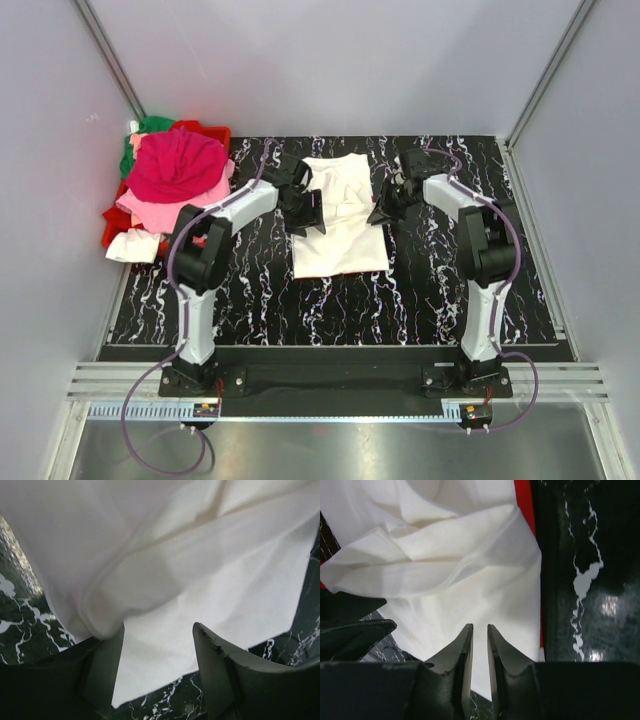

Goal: Fold and stack the t-shirts
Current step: Fold the tshirt

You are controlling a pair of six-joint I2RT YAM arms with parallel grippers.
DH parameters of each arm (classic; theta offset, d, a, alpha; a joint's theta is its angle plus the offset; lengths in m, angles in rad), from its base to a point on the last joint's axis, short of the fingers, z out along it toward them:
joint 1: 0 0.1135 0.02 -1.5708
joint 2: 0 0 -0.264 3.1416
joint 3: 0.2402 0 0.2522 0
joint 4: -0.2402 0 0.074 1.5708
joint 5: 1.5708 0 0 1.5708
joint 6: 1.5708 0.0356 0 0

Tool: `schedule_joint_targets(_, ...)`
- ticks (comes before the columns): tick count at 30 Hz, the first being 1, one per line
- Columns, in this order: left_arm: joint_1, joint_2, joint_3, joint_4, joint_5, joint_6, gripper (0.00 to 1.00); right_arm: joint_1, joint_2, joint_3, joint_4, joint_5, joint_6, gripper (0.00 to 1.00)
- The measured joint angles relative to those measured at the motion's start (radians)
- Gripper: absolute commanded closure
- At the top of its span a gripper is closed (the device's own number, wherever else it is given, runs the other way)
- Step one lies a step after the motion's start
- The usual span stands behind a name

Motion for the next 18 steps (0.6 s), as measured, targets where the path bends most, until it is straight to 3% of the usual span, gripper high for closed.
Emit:
schedule_joint_targets(5, 0.011, 0.124, 0.131, -0.016, -0.018, 0.0, 0.38, 0.0, 0.168, 0.177, -0.026, -0.01, -0.006, 0.76)
schedule_joint_targets(11, 0.079, 0.251, 0.401, -0.043, -0.018, -0.001, 0.37, 0.0, 0.391, 0.523, -0.091, -0.018, -0.018, 0.72)
schedule_joint_targets(12, 0.103, 0.269, 0.438, -0.051, -0.018, -0.004, 0.37, 0.0, 0.431, 0.591, -0.11, -0.02, -0.019, 0.68)
schedule_joint_targets(13, 0.128, 0.285, 0.469, -0.061, -0.015, -0.005, 0.37, 0.0, 0.467, 0.652, -0.125, -0.021, -0.021, 0.58)
schedule_joint_targets(16, 0.196, 0.312, 0.513, -0.085, -0.017, -0.005, 0.34, 0.0, 0.514, 0.734, -0.164, -0.022, -0.037, 0.4)
schedule_joint_targets(17, 0.22, 0.307, 0.496, -0.088, -0.023, -0.002, 0.24, 0.0, 0.507, 0.724, -0.168, -0.023, -0.044, 0.25)
schedule_joint_targets(18, 0.238, 0.291, 0.459, -0.084, -0.027, 0.004, 0.16, -0.002, 0.486, 0.693, -0.164, -0.023, -0.047, 0.21)
